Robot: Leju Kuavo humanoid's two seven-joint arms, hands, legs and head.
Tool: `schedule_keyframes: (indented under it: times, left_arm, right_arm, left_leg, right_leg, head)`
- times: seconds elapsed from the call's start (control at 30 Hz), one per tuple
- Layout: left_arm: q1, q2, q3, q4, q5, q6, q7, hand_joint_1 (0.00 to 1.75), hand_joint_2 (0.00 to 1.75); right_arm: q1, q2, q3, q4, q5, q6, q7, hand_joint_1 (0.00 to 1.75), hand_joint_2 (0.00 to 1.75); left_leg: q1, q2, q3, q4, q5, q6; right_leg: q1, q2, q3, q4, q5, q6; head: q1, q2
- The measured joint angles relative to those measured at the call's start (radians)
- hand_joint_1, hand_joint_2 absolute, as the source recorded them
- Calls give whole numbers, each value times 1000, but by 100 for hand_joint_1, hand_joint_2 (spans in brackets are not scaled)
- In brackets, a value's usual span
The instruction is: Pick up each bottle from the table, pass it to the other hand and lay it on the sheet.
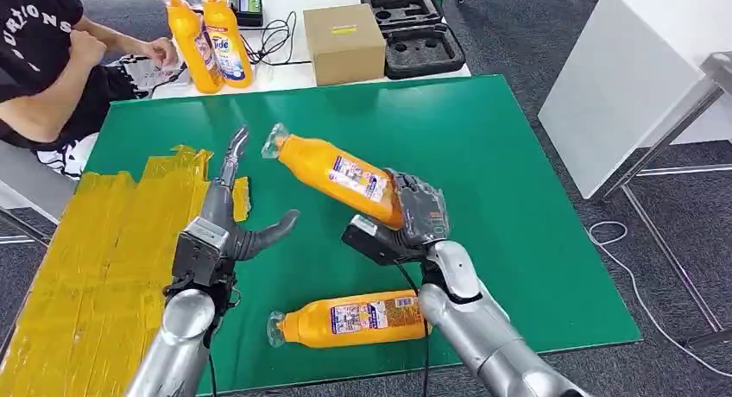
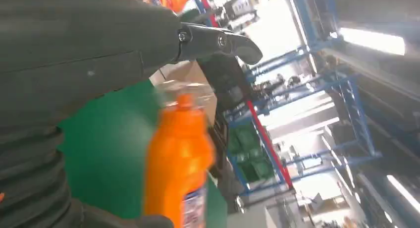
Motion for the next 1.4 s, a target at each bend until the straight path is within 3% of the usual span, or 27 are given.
schedule_keyframes:
  times: [0.13, 0.3, 0.4, 0.8, 1.4]
  left_arm:
    - [-44, 0, -35, 7, 108, -87, 44, 0, 175]
    - [-80, 0, -48, 47, 481, -250, 158, 0, 175]
    - [-118, 1, -70, 99, 625, -277, 210, 0, 175]
    - [-286, 16, -188, 259, 625, -232, 240, 0, 175]
    - [-341, 24, -212, 382, 699, -220, 219, 0, 175]
  right_arm:
    - [52, 1, -56, -65, -33, -56, -45, 175, 175]
    - [87, 1, -86, -88, -95, -81, -97, 175, 175]
    - [95, 3, -93, -88, -140, -100, -129, 175, 175]
    - [158, 0, -103, -121, -322, -85, -255, 175, 175]
    - [186, -7, -75, -166, -385, -65, -303, 175, 175]
  left_leg:
    - [0, -1, 0, 0, 0, 0]
    - [0, 0, 0, 0, 0, 0]
    - [0, 0, 0, 0, 0, 0]
    - [0, -1, -1, 0, 0, 0]
    - [0, -1, -1, 0, 0, 0]
  right_leg:
    - [0, 0, 0, 0, 0, 0]
    - [0, 0, 0, 0, 0, 0]
    - [0, 0, 0, 0, 0, 0]
    - [0, 0, 0, 0, 0, 0]
    - [0, 0, 1, 0, 0, 0]
  head:
    - [0, 0]
    - [1, 0]
    - [0, 0]
    - [0, 0]
    - [1, 0]
